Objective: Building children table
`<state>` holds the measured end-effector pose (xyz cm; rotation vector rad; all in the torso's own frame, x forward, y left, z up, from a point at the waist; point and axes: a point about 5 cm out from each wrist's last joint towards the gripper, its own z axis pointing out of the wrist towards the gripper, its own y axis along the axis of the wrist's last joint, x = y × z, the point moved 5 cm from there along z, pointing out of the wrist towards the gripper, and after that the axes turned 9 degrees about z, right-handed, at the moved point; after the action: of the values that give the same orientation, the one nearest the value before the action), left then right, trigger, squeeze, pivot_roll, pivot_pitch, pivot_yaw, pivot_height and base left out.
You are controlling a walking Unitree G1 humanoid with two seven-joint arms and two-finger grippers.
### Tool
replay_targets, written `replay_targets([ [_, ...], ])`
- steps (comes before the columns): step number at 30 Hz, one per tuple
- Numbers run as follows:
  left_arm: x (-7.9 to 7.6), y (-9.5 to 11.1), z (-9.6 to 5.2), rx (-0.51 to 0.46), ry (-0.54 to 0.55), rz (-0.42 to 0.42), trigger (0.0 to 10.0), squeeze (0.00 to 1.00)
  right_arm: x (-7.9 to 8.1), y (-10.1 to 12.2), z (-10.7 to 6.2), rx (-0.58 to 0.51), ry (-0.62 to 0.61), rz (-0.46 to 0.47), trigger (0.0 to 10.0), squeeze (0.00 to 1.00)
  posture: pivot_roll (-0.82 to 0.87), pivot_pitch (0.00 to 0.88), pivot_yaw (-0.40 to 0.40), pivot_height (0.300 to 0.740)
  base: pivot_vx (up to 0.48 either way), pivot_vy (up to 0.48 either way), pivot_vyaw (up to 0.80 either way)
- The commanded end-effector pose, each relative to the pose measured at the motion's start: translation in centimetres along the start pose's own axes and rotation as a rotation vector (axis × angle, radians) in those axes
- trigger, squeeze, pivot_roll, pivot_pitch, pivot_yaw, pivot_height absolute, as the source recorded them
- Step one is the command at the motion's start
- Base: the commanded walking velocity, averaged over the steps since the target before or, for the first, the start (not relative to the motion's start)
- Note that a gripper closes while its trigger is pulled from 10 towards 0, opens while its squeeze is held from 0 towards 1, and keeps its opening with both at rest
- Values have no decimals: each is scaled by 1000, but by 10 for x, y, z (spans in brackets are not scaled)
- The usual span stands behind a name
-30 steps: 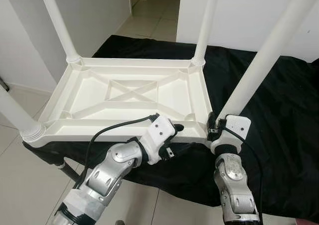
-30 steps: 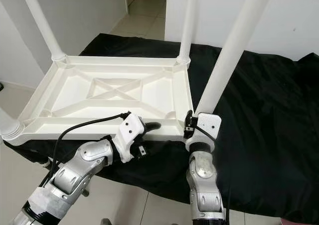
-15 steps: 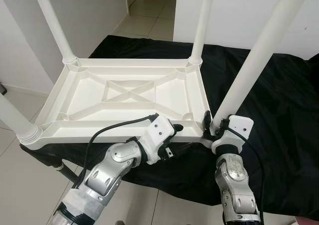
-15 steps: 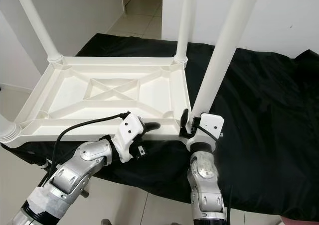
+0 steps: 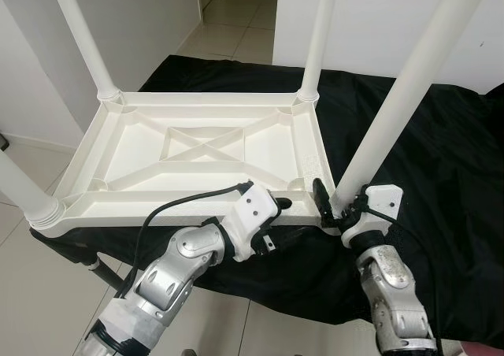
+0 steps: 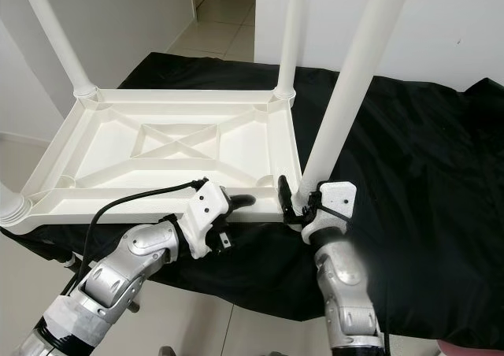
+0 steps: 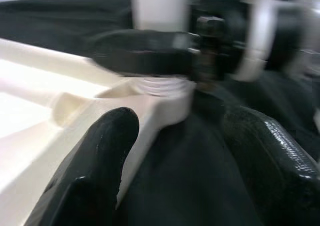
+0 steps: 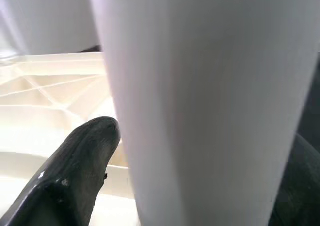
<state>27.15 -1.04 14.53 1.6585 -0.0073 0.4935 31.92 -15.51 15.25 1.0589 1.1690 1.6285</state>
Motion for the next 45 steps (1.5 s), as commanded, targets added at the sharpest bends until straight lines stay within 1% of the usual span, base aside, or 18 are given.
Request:
replay_targets([
  [1, -8, -3, -1, 8, -55, -3, 10000, 0, 1, 1, 3, -6, 36, 5, 10000, 0, -53, 81, 19, 740, 0, 0, 0],
  [7, -12, -3, -2, 10, -61, -6, 10000, 0, 4, -1, 9, 35, 139, -10, 10000, 0, -40, 79, 20, 740, 0, 0, 0],
  [8, -12, -3, -3, 11, -63, -7, 10000, 0, 3, -2, 11, 46, 155, -23, 9255, 0, -35, 77, 18, 740, 0, 0, 0],
  [9, -13, -3, -3, 13, -64, -6, 10000, 0, 2, -3, 12, 56, 169, -29, 2157, 0, -33, 76, 17, 740, 0, 0, 0],
  [10, -13, -3, -3, 13, -64, -6, 10000, 0, 2, -3, 12, 56, 169, -29, 2157, 0, -33, 76, 17, 740, 0, 0, 0],
  [11, -13, -3, -3, 15, -62, -4, 10000, 0, 1, -4, 12, 64, 179, -36, 0, 0, -29, 74, 14, 740, 0, 0, 0],
  [18, -12, -4, -4, 16, -56, -2, 10000, 0, 3, -9, 8, 85, 222, -27, 0, 0, -24, 73, 9, 740, 0, 0, 0],
  [23, -13, -4, -4, 17, -62, 1, 10000, 0, 1, -12, 4, 93, 211, -21, 0, 0, -30, 69, 15, 740, 0, 0, 0],
  [24, -13, -4, -4, 17, -64, 2, 10000, 0, 1, -12, 4, 91, 198, -15, 10000, 0, -30, 69, 15, 740, 0, 0, 0],
  [30, -13, -4, -4, 19, -67, 5, 10000, 0, 1, -11, 2, 89, 165, -9, 10000, 0, -36, 70, 17, 740, 0, 0, 0],
  [32, -13, -5, -4, 22, -68, 7, 10000, 0, -3, -18, 2, 127, 81, -38, 10000, 0, -43, 72, 18, 740, 0, 0, 0],
  [34, -13, -5, -4, 22, -68, 7, 10000, 0, -3, -18, 2, 127, 81, -38, 10000, 0, -43, 72, 18, 740, 0, 0, 0],
  [35, -13, -7, -5, 27, -70, 8, 10000, 0, -3, -23, 2, 150, 21, -41, 10000, 0, -45, 75, 16, 740, 0, 0, 0],
  [37, -13, -7, -5, 29, -72, 8, 10000, 0, -2, -24, 1, 153, 4, -30, 10000, 0, -45, 75, 16, 740, 0, 0, 0],
  [39, -12, -9, -6, 34, -73, 11, 10000, 0, -1, -24, -2, 144, -78, -22, 10000, 0, -49, 79, 15, 740, 0, 0, 0],
  [40, -12, -9, -6, 34, -73, 11, 10000, 0, -1, -24, -2, 144, -78, -22, 10000, 0, -49, 79, 15, 740, 0, 0, 0],
  [44, -11, -9, -7, 36, -71, 13, 10000, 0, -5, -24, -5, 130, -190, -19, 10000, 0, -50, 80, 14, 740, 0, 0, 0],
  [45, -10, -9, -7, 37, -69, 13, 10000, 0, -10, -26, -9, 128, -279, 5, 10000, 0, -51, 80, 13, 740, 0, 0, 0],
])
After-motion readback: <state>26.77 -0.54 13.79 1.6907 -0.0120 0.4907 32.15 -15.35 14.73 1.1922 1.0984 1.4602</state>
